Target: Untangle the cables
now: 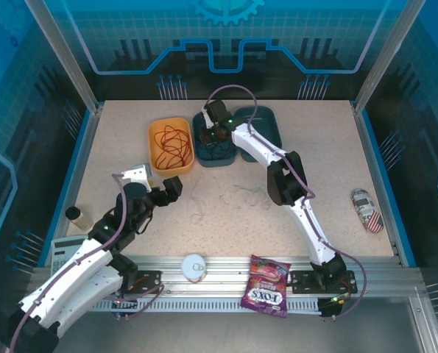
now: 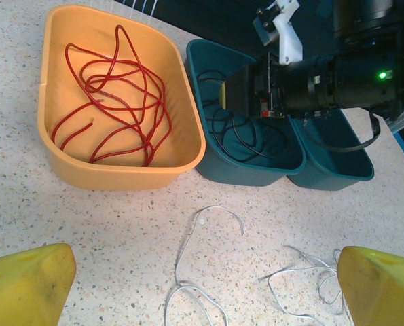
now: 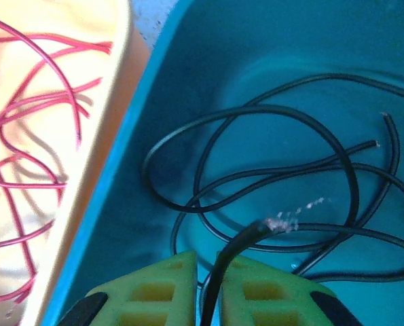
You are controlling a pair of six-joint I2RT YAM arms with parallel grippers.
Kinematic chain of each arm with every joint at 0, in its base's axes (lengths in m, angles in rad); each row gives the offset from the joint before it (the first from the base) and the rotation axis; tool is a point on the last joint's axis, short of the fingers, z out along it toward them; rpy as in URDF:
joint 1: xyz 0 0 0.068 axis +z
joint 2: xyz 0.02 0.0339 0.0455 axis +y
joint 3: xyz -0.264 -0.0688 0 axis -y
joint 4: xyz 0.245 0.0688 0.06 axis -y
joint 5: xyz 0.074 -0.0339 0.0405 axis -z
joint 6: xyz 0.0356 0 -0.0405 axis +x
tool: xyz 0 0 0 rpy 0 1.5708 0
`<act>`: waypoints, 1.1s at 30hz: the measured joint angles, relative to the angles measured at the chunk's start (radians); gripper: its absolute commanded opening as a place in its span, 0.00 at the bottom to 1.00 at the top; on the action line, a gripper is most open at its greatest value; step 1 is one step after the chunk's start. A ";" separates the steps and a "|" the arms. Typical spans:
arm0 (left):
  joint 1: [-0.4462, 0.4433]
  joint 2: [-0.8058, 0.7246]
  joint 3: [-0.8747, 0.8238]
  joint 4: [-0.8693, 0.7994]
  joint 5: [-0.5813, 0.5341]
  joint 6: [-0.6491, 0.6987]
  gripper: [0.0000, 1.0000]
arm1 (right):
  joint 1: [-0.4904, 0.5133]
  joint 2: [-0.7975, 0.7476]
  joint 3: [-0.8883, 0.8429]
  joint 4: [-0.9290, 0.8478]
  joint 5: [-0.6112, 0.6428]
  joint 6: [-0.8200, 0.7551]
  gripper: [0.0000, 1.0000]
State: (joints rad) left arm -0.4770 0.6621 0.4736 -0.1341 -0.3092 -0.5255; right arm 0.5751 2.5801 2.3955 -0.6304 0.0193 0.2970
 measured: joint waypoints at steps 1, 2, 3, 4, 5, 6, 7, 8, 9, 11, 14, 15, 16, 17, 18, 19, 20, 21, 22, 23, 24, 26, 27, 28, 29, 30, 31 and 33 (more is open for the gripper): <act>0.000 0.000 0.000 0.000 0.000 0.000 0.99 | 0.000 0.008 0.003 -0.004 0.000 0.001 0.23; 0.000 0.000 0.000 0.000 0.000 0.000 0.99 | 0.000 0.013 0.007 -0.010 0.001 0.003 0.26; 0.000 0.000 0.000 0.000 0.001 0.000 0.99 | 0.000 0.018 0.010 -0.017 0.001 0.005 0.29; 0.000 0.000 0.000 0.000 0.001 0.000 0.99 | 0.000 0.022 0.016 -0.023 0.001 0.003 0.33; 0.000 0.000 0.000 0.000 0.003 0.000 0.99 | 0.000 0.024 0.021 -0.028 0.003 0.003 0.36; 0.000 0.000 0.000 0.000 0.003 0.000 0.99 | 0.000 0.024 0.026 -0.032 0.006 -0.001 0.38; 0.000 0.000 0.000 0.000 0.003 0.000 0.99 | 0.000 0.024 0.035 -0.039 0.008 -0.005 0.40; 0.000 0.000 0.000 0.000 0.003 0.000 0.99 | 0.000 0.024 0.040 -0.041 0.011 -0.006 0.42; 0.000 0.000 0.000 0.000 0.003 0.000 0.99 | 0.000 0.024 0.048 -0.045 0.017 -0.009 0.44; 0.000 0.000 0.000 0.000 0.003 0.000 0.99 | 0.000 0.022 0.054 -0.046 0.031 -0.017 0.47; 0.000 0.000 0.000 0.000 0.003 0.000 0.99 | 0.000 0.013 0.054 -0.070 0.059 -0.027 0.51; 0.000 0.000 0.000 0.000 0.003 -0.001 0.99 | 0.000 0.004 0.050 -0.077 0.069 -0.029 0.51; 0.000 0.000 0.000 0.000 0.003 -0.002 0.99 | 0.000 -0.010 0.037 -0.081 0.081 -0.032 0.52; 0.000 0.000 0.000 0.000 0.003 -0.004 0.99 | 0.000 -0.029 0.021 -0.086 0.090 -0.034 0.53; 0.000 0.000 0.000 0.000 0.003 -0.007 0.99 | 0.000 -0.054 0.001 -0.091 0.104 -0.036 0.53; 0.000 0.000 0.000 0.000 0.003 -0.011 0.99 | 0.001 -0.082 -0.021 -0.095 0.114 -0.037 0.54; 0.000 0.000 0.000 -0.001 0.003 -0.016 0.99 | 0.001 -0.109 -0.040 -0.096 0.123 -0.037 0.54; 0.000 0.000 0.000 -0.001 0.003 -0.020 0.99 | 0.001 -0.142 -0.062 -0.096 0.134 -0.037 0.55; 0.000 0.000 0.000 -0.001 0.003 -0.023 0.99 | 0.001 -0.173 -0.079 -0.095 0.141 -0.037 0.55; 0.000 0.000 0.000 -0.001 0.004 -0.026 0.99 | 0.001 -0.203 -0.095 -0.095 0.147 -0.037 0.55; 0.000 0.000 0.000 -0.002 0.004 -0.027 0.99 | 0.002 -0.233 -0.113 -0.094 0.154 -0.037 0.56; 0.000 0.000 0.000 -0.003 0.009 -0.027 0.99 | 0.003 -0.287 -0.147 -0.088 0.162 -0.037 0.56; 0.000 0.000 0.000 -0.004 0.011 -0.027 0.99 | 0.003 -0.313 -0.163 -0.085 0.165 -0.037 0.56; 0.000 0.003 0.000 -0.004 0.013 -0.027 0.99 | 0.003 -0.334 -0.177 -0.080 0.165 -0.037 0.56; 0.000 0.005 0.000 -0.004 0.015 -0.027 0.99 | 0.004 -0.348 -0.185 -0.076 0.166 -0.037 0.56; 0.000 0.009 0.000 -0.005 0.017 -0.027 0.99 | 0.005 -0.358 -0.191 -0.074 0.167 -0.037 0.56; 0.000 0.012 0.000 -0.005 0.019 -0.027 0.99 | 0.005 -0.363 -0.193 -0.074 0.168 -0.037 0.55; 0.000 0.014 0.000 -0.008 0.019 -0.027 0.99 | 0.008 -0.364 -0.201 -0.071 0.169 -0.037 0.54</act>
State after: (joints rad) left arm -0.4770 0.6762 0.4736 -0.1421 -0.2897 -0.5529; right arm 0.5835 2.2158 2.1948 -0.7013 0.1879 0.2600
